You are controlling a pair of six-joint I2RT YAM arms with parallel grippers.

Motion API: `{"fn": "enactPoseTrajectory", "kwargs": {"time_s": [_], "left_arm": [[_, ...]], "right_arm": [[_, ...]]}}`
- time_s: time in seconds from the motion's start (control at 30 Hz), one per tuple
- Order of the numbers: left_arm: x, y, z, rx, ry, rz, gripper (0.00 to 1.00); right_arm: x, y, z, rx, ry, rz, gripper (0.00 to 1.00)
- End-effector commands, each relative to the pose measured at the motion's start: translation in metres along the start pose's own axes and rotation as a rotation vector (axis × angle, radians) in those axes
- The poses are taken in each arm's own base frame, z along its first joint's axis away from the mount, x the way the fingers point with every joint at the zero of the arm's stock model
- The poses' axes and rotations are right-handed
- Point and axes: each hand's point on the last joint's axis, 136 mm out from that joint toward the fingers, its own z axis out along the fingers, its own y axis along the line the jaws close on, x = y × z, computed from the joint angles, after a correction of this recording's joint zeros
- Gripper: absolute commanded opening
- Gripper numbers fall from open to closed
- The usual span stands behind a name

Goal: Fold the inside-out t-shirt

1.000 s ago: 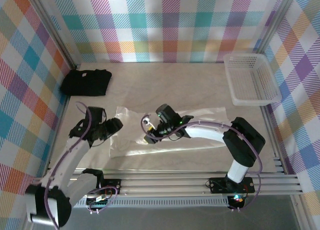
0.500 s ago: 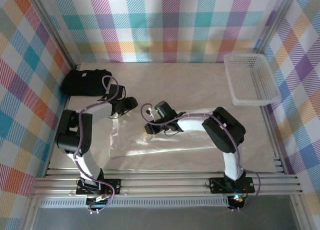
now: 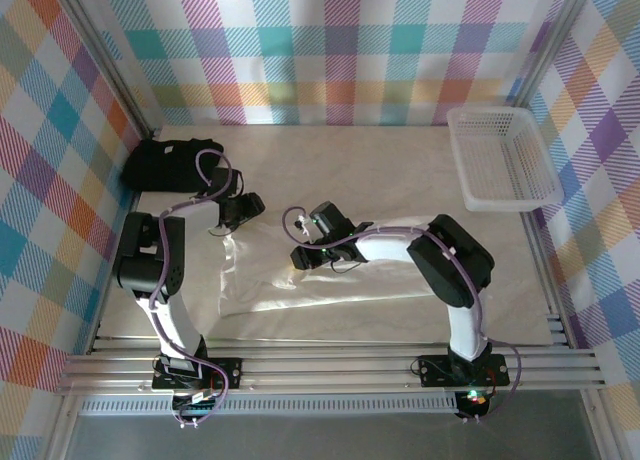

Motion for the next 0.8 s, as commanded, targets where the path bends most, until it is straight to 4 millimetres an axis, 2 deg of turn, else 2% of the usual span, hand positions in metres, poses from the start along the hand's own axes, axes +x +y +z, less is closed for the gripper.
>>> {"fn": "enactPoseTrajectory", "kwargs": {"time_s": [0.0,0.1,0.2,0.3,0.43,0.57,0.77], "left_arm": [[-0.019,0.011,-0.039,-0.056,-0.097,0.011,0.64],[-0.011,0.025,-0.059,-0.102,-0.12,0.015,0.72],[0.005,0.037,-0.073,-0.116,-0.105,0.015,0.77],[0.025,0.045,-0.083,-0.088,-0.073,0.006,0.86],[0.057,0.053,-0.086,-0.027,0.041,-0.018,0.99],[0.08,0.052,-0.086,0.024,0.12,-0.024,1.0],[0.109,0.061,-0.084,-0.004,0.203,0.01,1.0]], "right_arm": [[-0.007,0.009,-0.024,-0.005,-0.022,-0.032,0.39],[-0.018,0.02,-0.038,-0.035,-0.071,-0.065,0.44],[-0.024,0.021,-0.047,-0.035,-0.097,-0.083,0.47],[-0.027,0.016,-0.049,-0.029,-0.1,-0.081,0.48],[-0.022,0.011,-0.044,-0.034,-0.081,-0.068,0.49],[-0.017,0.011,-0.038,-0.052,-0.069,-0.054,0.49],[-0.015,0.01,-0.037,-0.057,-0.069,-0.052,0.5]]}}
